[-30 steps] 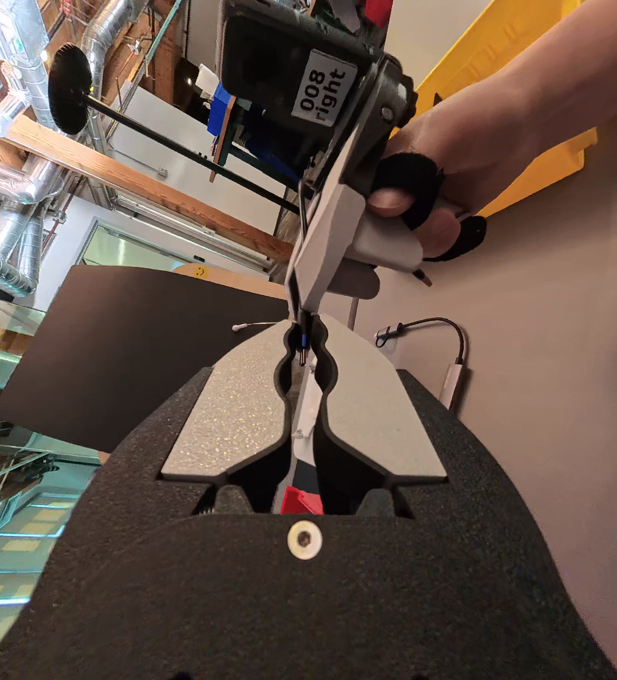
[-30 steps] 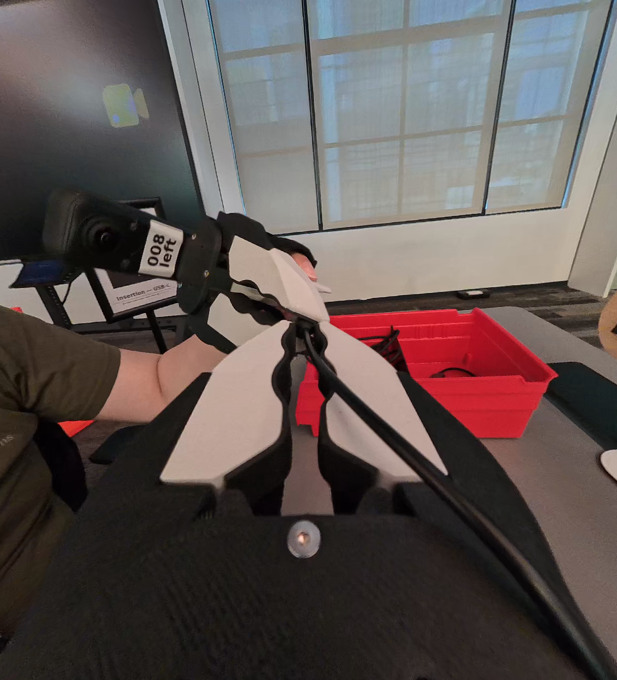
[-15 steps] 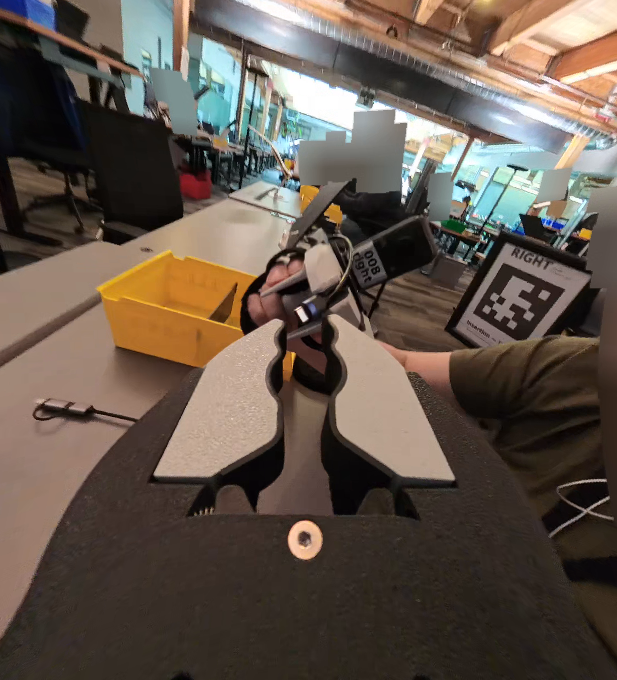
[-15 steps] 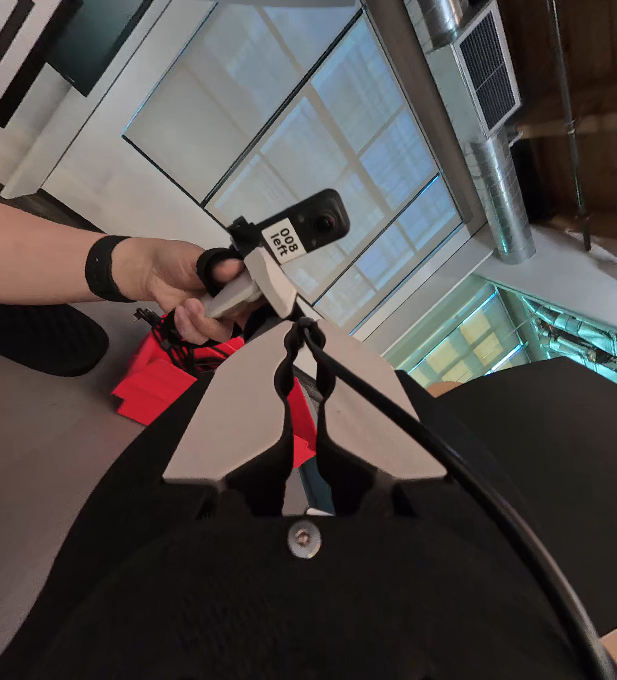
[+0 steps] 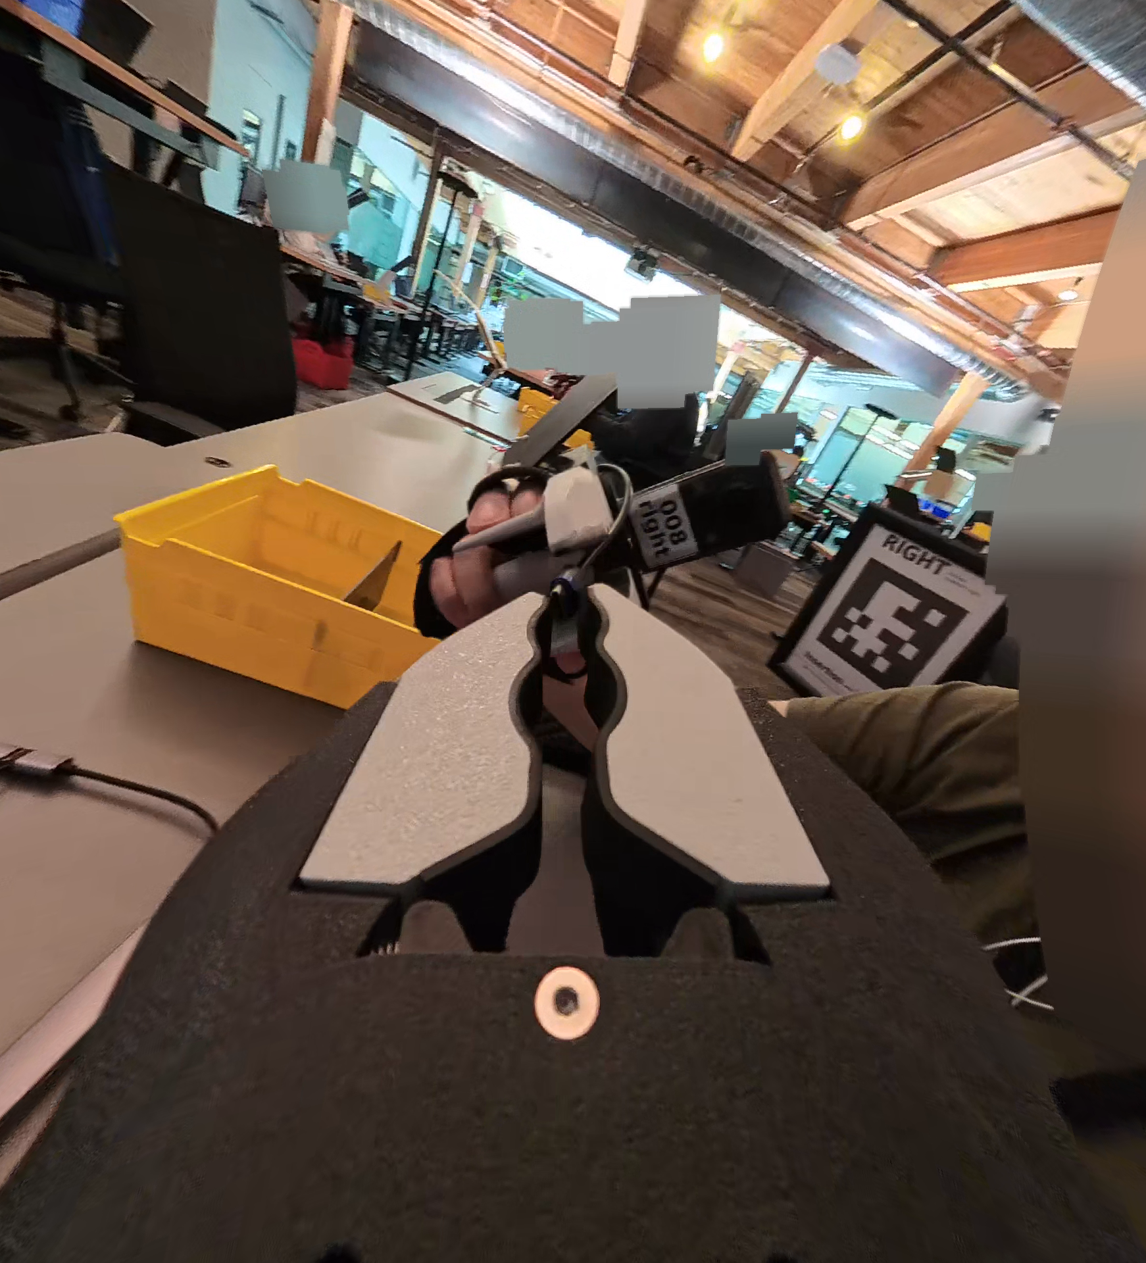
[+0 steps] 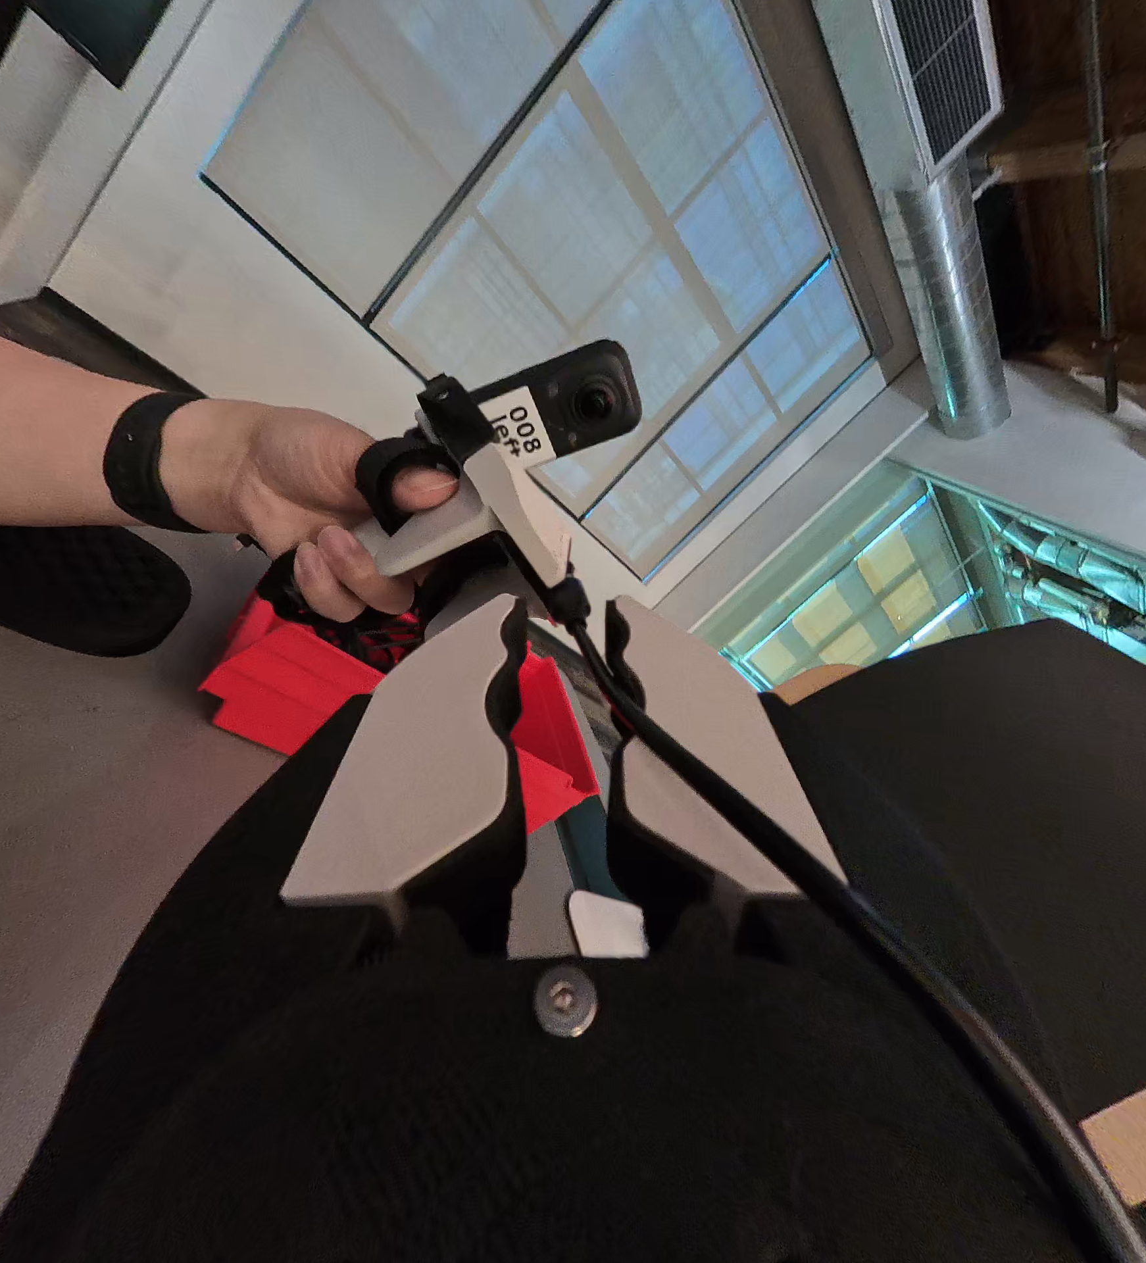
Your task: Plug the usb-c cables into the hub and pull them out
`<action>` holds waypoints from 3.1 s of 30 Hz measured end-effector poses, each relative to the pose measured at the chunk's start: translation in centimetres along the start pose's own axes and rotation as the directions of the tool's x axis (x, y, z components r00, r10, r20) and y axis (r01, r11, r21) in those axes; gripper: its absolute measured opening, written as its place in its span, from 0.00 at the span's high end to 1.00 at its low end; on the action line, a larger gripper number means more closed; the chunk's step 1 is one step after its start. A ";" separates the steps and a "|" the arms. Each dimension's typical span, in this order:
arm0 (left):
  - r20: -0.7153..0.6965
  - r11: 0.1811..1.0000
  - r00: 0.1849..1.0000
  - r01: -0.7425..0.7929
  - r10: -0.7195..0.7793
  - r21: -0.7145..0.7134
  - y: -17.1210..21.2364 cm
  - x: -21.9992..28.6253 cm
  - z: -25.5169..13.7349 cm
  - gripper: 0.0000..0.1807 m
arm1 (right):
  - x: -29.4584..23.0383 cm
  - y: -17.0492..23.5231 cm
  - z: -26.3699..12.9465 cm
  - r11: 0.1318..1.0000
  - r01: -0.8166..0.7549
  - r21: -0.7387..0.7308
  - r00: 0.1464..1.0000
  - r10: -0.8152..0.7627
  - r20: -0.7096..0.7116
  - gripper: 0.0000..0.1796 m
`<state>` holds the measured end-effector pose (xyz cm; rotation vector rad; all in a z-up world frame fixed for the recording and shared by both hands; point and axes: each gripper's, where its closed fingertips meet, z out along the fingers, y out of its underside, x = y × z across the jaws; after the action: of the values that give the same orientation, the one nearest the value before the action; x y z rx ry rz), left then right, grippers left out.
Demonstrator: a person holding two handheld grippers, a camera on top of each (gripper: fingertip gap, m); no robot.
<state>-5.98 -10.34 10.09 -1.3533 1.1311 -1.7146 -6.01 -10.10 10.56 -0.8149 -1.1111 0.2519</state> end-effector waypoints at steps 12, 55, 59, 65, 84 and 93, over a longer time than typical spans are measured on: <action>0.021 0.997 1.000 0.023 -0.022 -0.070 0.9 -0.1 -0.1 0.97 | -0.7 0.2 0.3 0.997 0.060 -0.050 0.998 -0.059 0.013 0.93; 0.038 0.996 0.999 0.034 -0.031 -0.080 1.1 -0.5 0.0 0.97 | -0.9 1.4 0.6 0.984 0.080 -0.157 0.997 -0.079 0.015 0.93; 0.049 0.996 0.998 0.032 -0.028 -0.085 1.2 -0.8 0.0 0.97 | -1.0 1.6 0.6 0.984 0.069 -0.166 0.998 -0.067 0.018 0.93; 0.062 0.995 0.997 0.044 -0.039 -0.086 1.2 -1.3 0.0 0.97 | -1.1 1.9 0.6 0.982 0.059 -0.180 0.998 -0.054 0.034 0.91; 0.038 0.996 0.998 0.055 -0.052 -0.072 1.0 -1.2 0.0 0.97 | -0.8 1.5 0.6 0.983 0.092 -0.158 0.995 -0.095 -0.017 0.93; 0.150 0.980 0.976 -0.140 0.160 -0.139 0.1 -2.0 -2.0 0.89 | 1.8 2.2 -0.8 0.972 0.070 -0.226 0.995 -0.085 -0.058 0.93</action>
<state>-7.45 -8.13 9.07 -1.4171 1.2341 -1.4199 -4.04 -7.97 10.14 -0.9703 -1.1176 0.0324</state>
